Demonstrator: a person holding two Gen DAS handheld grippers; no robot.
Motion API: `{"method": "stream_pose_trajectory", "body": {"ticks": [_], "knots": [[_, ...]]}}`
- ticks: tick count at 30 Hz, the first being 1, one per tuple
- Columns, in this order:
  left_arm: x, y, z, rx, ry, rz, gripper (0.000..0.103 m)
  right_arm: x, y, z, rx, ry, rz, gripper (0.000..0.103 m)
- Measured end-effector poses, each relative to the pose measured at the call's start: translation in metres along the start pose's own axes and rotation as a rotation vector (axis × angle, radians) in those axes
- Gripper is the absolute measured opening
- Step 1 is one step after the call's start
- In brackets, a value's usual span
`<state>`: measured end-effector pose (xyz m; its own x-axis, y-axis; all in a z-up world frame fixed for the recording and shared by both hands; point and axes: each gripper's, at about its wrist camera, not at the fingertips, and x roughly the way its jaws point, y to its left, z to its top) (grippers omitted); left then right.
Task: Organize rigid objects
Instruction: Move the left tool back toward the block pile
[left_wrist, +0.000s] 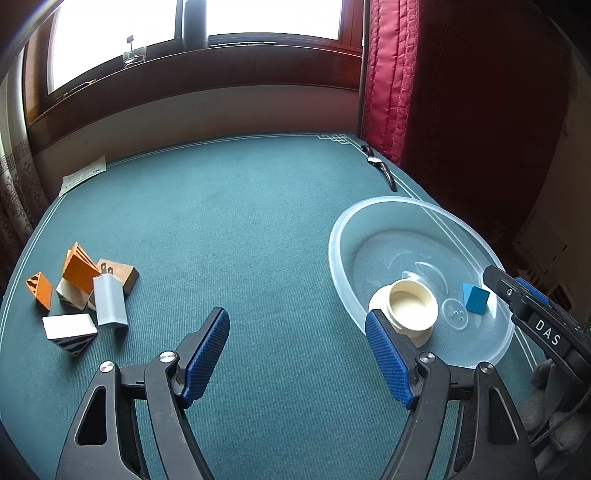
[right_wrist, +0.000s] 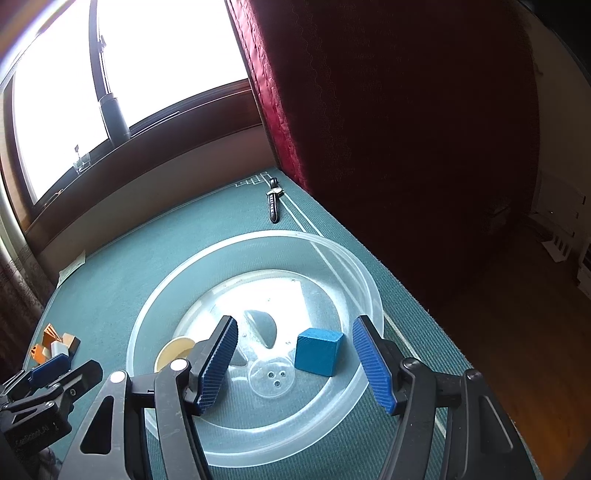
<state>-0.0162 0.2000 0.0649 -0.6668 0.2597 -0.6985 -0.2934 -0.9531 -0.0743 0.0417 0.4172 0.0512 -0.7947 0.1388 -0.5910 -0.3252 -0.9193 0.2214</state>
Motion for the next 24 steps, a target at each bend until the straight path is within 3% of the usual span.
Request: {"method": "stream_pose_trajectory", "body": {"ticks": [15,24], "knots": [[-0.014,0.061,-0.015,-0.102,-0.002,0.079,0.077,-0.011,0.038,-0.012,-0.064,-0.008,0.058,0.072],[-0.028,0.119,-0.029,-0.194,-0.013,0.152,0.077,-0.013,0.07,-0.022,-0.108,0.003,0.102,0.072]]}}
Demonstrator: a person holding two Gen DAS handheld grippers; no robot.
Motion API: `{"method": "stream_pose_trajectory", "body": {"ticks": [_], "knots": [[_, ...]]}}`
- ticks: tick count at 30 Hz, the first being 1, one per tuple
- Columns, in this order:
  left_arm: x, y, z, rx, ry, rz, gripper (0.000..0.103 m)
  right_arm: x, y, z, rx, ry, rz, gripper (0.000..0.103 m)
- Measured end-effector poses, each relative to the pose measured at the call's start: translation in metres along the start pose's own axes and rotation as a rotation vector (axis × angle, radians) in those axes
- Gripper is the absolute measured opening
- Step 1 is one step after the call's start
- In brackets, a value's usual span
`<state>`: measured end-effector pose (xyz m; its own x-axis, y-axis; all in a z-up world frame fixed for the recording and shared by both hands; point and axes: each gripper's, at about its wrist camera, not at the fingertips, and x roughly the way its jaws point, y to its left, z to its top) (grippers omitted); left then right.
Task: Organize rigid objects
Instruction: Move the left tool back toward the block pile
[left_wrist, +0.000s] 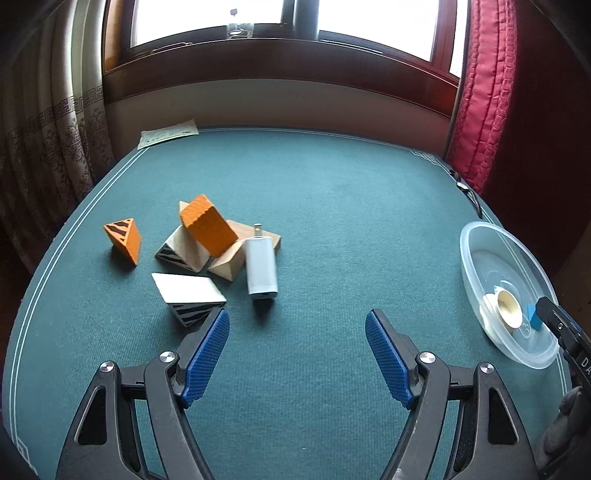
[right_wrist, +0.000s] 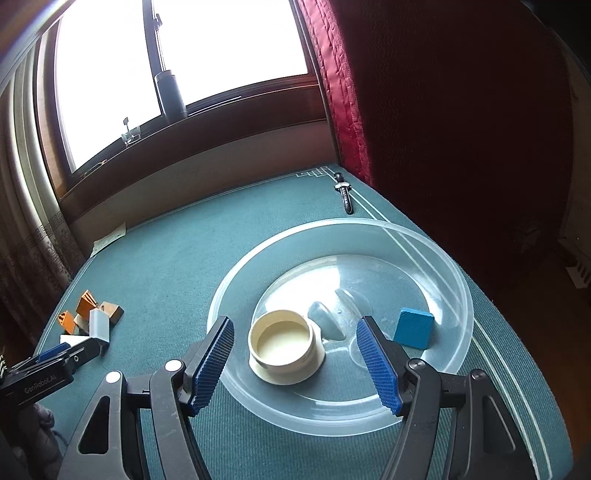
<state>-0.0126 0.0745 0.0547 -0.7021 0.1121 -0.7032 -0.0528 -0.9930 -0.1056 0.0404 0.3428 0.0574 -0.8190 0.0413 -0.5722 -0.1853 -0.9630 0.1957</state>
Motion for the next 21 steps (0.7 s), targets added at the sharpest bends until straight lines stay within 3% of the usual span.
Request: {"method": "stream_pose_trajectory", "body": {"ticks": [13,21], "knots": [[0.0,0.083,-0.004,-0.123,-0.011,0.104,0.077,0.005,0.057,-0.014,-0.045,0.053,0.095,0.072],[0.017,0.091,-0.006,-0.071,0.029,0.136,0.077,0.012,0.096,-0.03,-0.112,0.135,0.181,0.072]]}}
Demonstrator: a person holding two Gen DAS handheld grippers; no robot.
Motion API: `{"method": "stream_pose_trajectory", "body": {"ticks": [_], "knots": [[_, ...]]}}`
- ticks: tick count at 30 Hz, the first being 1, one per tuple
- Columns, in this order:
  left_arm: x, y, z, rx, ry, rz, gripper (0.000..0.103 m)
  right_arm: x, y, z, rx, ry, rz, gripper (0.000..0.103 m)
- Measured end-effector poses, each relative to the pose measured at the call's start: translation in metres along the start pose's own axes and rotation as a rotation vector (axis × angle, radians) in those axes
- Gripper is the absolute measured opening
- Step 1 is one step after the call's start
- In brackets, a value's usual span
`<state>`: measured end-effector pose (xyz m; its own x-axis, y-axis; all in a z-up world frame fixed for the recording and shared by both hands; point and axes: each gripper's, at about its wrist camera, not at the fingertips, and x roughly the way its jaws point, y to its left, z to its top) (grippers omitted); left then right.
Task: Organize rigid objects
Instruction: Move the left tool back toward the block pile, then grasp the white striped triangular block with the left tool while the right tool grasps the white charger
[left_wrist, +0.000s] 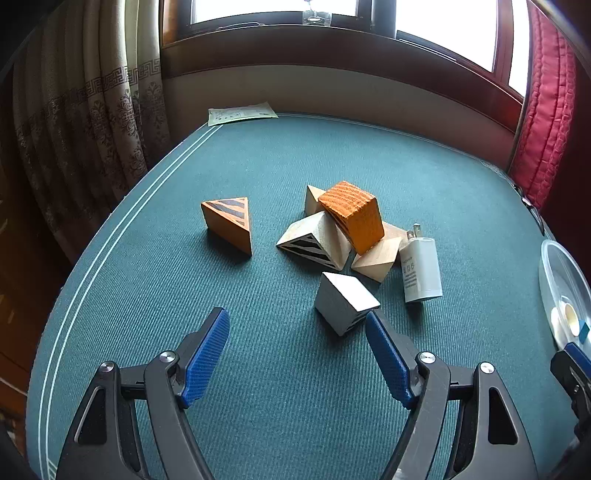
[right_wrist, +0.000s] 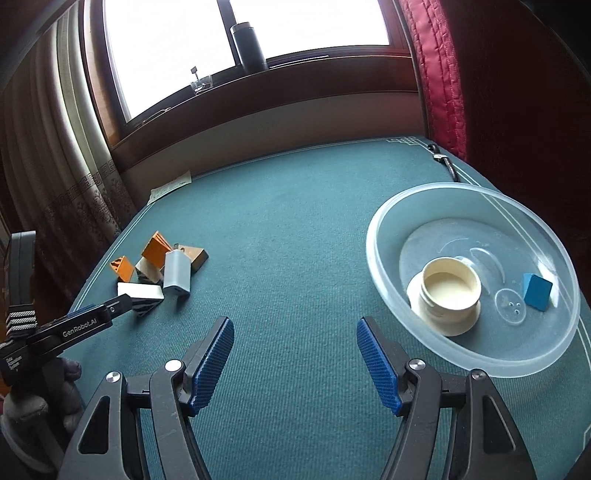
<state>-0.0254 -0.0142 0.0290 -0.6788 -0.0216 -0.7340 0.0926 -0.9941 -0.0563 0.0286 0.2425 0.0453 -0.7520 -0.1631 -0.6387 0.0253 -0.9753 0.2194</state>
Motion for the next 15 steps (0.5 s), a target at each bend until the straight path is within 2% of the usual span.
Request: {"method": "stream_pose_trajectory", "body": {"ticks": [7,15], "knots": [[0.011,-0.003,0.003,0.04,0.018,-0.011,0.077,0.009,0.022,-0.008,-0.043,0.041,0.03,0.072],[0.026,-0.009,0.012,0.058,0.033,-0.036,0.076,0.018,0.027,-0.014,-0.047,0.073,0.034,0.072]]}}
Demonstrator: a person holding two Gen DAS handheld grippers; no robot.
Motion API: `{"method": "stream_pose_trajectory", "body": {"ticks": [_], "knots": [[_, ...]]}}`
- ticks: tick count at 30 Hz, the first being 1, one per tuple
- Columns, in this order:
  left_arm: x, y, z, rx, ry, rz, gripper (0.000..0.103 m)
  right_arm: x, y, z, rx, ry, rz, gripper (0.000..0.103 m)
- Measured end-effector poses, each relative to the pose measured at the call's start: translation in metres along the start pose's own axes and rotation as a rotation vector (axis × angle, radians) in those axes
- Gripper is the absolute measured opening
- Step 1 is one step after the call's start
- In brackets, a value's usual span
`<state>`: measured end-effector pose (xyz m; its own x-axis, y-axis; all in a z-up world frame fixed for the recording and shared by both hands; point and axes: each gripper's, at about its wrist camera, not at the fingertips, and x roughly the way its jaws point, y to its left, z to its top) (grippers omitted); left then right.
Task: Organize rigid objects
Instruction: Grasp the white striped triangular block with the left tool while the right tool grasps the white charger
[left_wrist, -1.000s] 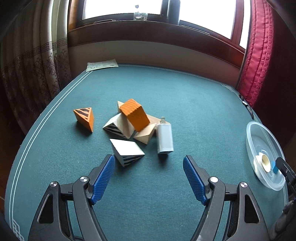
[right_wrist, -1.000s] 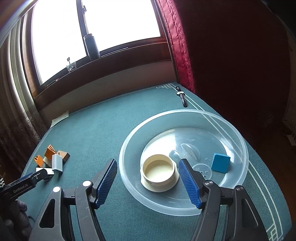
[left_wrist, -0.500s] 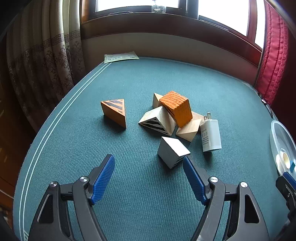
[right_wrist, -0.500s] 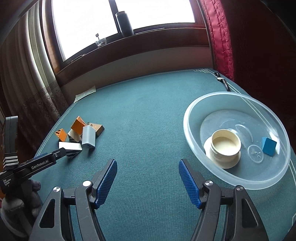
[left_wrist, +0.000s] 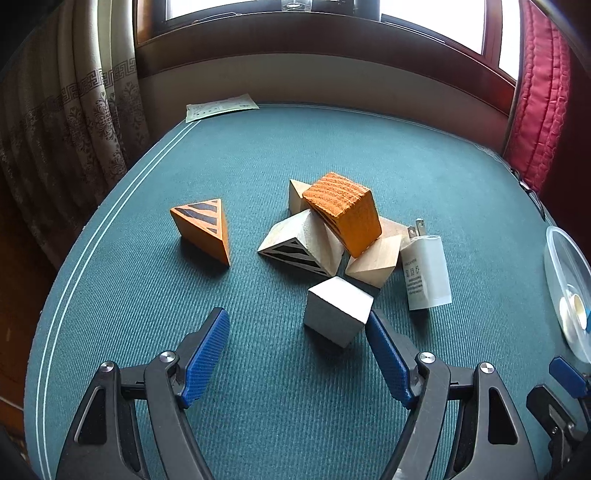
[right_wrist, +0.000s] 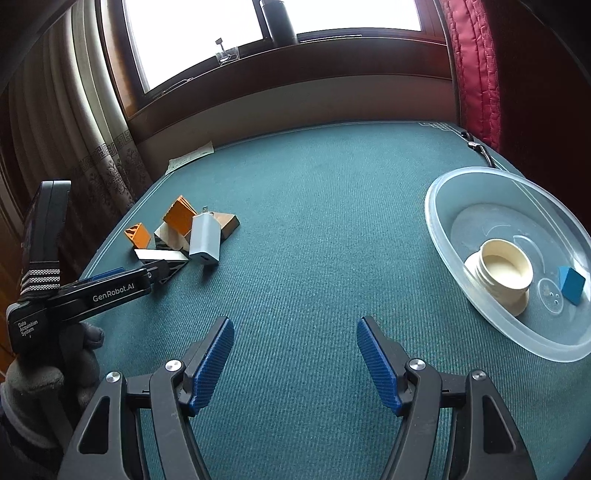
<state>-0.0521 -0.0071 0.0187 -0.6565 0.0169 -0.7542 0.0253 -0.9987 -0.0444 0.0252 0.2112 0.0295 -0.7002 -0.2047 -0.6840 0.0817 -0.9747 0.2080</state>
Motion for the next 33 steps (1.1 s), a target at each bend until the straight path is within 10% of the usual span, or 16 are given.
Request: {"method": "stream_pose_trajectory", "body": {"ticks": [10,28,33], "knots": [[0.004,-0.009,0.002,0.03,-0.005,-0.09,0.039,0.011,0.0,-0.002,0.003,0.029,-0.013,0.072],[-0.009,0.016,-0.004,-0.096,-0.059,-0.115,0.038,0.031,0.031,0.025,-0.046,0.061,0.024,0.072],[-0.009,0.017,-0.006,-0.097,-0.059,-0.105,0.038,0.039,0.051,0.038,-0.09,0.06,0.045,0.056]]}}
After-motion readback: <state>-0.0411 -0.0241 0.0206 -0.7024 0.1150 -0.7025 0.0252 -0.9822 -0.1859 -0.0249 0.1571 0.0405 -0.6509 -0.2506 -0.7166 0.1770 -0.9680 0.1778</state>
